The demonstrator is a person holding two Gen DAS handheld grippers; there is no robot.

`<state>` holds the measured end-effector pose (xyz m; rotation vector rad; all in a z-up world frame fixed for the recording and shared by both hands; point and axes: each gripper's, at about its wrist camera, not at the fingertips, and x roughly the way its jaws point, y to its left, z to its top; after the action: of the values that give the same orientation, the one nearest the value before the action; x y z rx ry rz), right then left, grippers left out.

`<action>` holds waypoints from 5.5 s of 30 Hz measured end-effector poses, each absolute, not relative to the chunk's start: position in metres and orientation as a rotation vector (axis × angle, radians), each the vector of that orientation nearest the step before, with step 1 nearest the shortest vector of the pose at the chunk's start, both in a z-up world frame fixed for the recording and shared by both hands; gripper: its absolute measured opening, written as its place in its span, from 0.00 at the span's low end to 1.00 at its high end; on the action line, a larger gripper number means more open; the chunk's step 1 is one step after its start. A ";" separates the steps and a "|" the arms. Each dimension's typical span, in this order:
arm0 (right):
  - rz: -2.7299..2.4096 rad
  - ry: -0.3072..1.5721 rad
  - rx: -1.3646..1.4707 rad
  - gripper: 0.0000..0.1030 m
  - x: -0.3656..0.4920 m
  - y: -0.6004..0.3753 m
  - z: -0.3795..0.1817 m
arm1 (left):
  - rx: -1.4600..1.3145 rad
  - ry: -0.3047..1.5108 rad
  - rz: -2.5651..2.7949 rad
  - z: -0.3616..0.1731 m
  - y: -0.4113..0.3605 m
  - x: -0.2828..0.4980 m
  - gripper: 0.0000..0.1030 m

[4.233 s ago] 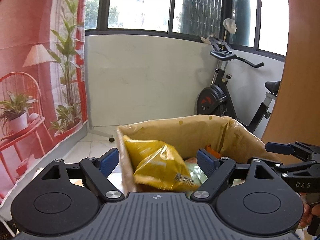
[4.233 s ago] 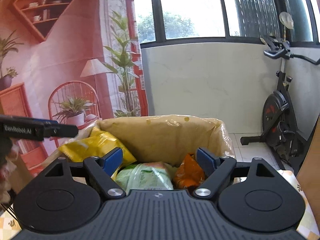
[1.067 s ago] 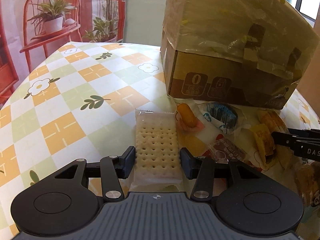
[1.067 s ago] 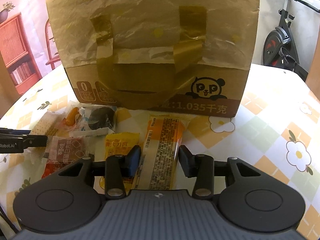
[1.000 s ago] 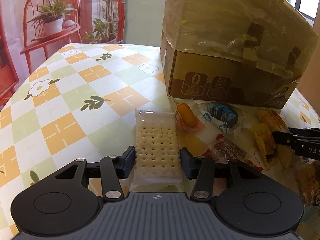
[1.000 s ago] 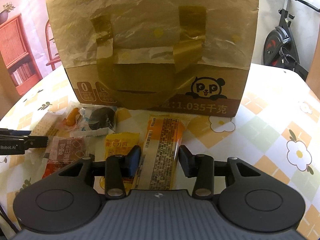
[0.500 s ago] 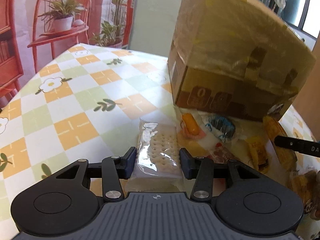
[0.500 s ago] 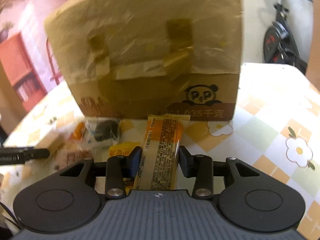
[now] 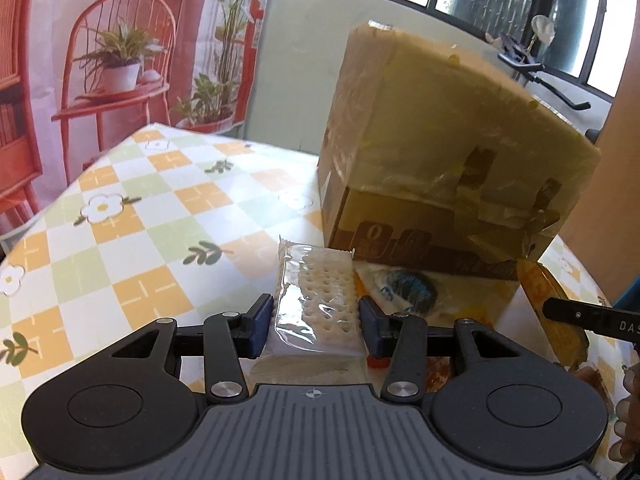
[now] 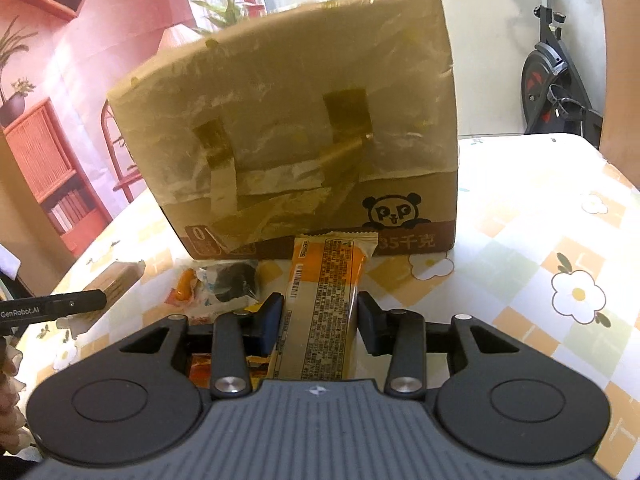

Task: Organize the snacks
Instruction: 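Lift the snack bar and cracker pack over the box, then release the snack bar and cracker pack into the box, then return both tools to the snacks in front of the box, then grasp the bread pack with the right tool while the left grasps the dark round candy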

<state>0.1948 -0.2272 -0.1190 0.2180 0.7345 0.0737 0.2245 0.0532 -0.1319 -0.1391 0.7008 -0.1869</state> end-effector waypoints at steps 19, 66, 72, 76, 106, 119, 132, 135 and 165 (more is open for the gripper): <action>0.056 0.615 0.182 0.41 0.168 -0.230 -0.072 | -0.187 0.542 -0.242 -0.077 0.046 0.220 0.47; 0.036 0.509 0.012 0.52 0.359 -0.263 -0.016 | -0.040 0.523 -0.445 -0.023 -0.078 0.401 0.63; 0.055 0.482 -0.008 0.56 0.337 -0.257 -0.003 | -0.030 0.527 -0.440 -0.014 -0.062 0.383 0.63; 0.065 0.473 -0.004 0.56 0.317 -0.251 0.002 | -0.026 0.516 -0.446 -0.006 -0.047 0.361 0.63; 0.038 0.778 0.002 0.92 0.139 -0.233 -0.099 | -0.046 0.660 -0.409 -0.100 0.024 0.255 0.67; 0.042 0.935 -0.006 0.98 0.125 -0.231 -0.145 | -0.075 0.740 -0.360 -0.131 0.037 0.246 0.67; 0.051 0.833 0.010 0.75 0.147 -0.229 -0.149 | -0.116 0.777 -0.330 -0.144 0.046 0.249 0.67; 0.038 0.806 0.020 0.75 0.161 -0.233 -0.153 | -0.114 0.778 -0.338 -0.144 0.041 0.253 0.67; 0.012 0.711 0.109 0.76 0.175 -0.252 -0.165 | 0.021 0.860 -0.519 -0.193 -0.027 0.334 0.65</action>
<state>0.1753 -0.2524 -0.1649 0.1087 0.7112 0.0118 0.3335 -0.0269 -0.1929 0.0213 0.8601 -0.5191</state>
